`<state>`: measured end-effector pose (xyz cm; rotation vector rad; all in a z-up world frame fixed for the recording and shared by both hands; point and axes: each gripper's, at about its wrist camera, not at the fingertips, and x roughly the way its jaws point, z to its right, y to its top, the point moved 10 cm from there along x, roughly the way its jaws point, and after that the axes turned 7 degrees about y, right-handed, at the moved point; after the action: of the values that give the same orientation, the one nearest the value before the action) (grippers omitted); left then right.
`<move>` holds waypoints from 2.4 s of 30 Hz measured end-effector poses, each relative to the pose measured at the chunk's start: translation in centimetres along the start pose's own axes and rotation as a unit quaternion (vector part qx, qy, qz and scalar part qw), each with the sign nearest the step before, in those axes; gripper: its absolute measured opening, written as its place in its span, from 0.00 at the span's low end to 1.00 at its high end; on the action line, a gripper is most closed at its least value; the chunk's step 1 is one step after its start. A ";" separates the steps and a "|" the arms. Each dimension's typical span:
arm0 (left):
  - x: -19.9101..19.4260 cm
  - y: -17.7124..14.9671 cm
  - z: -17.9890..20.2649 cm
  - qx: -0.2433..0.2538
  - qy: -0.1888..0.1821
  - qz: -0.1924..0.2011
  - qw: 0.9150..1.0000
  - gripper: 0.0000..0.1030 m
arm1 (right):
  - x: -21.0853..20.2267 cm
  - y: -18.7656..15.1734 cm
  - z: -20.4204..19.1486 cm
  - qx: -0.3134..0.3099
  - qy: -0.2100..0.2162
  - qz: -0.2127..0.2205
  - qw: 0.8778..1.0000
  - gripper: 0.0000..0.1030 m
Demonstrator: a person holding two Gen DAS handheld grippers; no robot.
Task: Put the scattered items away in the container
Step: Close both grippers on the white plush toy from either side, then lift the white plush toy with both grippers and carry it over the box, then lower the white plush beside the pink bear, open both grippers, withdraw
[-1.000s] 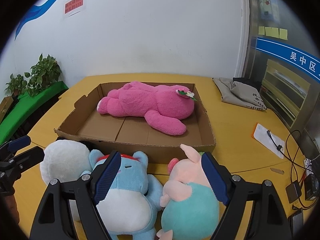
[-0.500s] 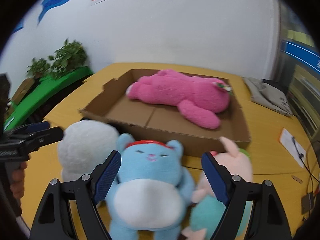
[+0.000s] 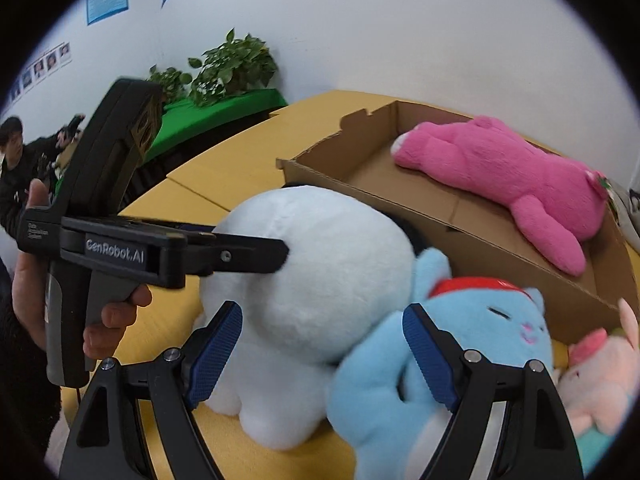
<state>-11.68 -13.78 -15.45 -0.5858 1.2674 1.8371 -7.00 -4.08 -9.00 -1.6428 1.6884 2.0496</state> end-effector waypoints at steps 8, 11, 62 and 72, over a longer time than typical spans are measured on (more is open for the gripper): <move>0.0 1.2 -1.5 -0.020 -0.027 -0.016 0.999 0.97 | 2.1 0.4 -0.9 0.020 0.030 -0.004 0.999 0.80; 0.1 1.4 -1.5 -0.008 -0.017 -0.018 1.000 0.96 | 2.7 0.9 -1.1 0.040 0.037 0.000 0.999 0.84; 10.0 19.9 -2.8 0.091 0.060 -0.033 0.993 0.80 | 11.6 12.8 11.5 0.218 -0.005 0.051 0.975 0.60; 5.1 18.8 -0.7 0.116 0.069 0.009 0.991 0.87 | 3.6 11.2 14.6 0.169 -0.059 0.027 0.984 0.77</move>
<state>-30.05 -15.73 -9.34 -0.5818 1.5580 1.6548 -25.02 -0.20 -5.69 -1.3587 1.9261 1.7181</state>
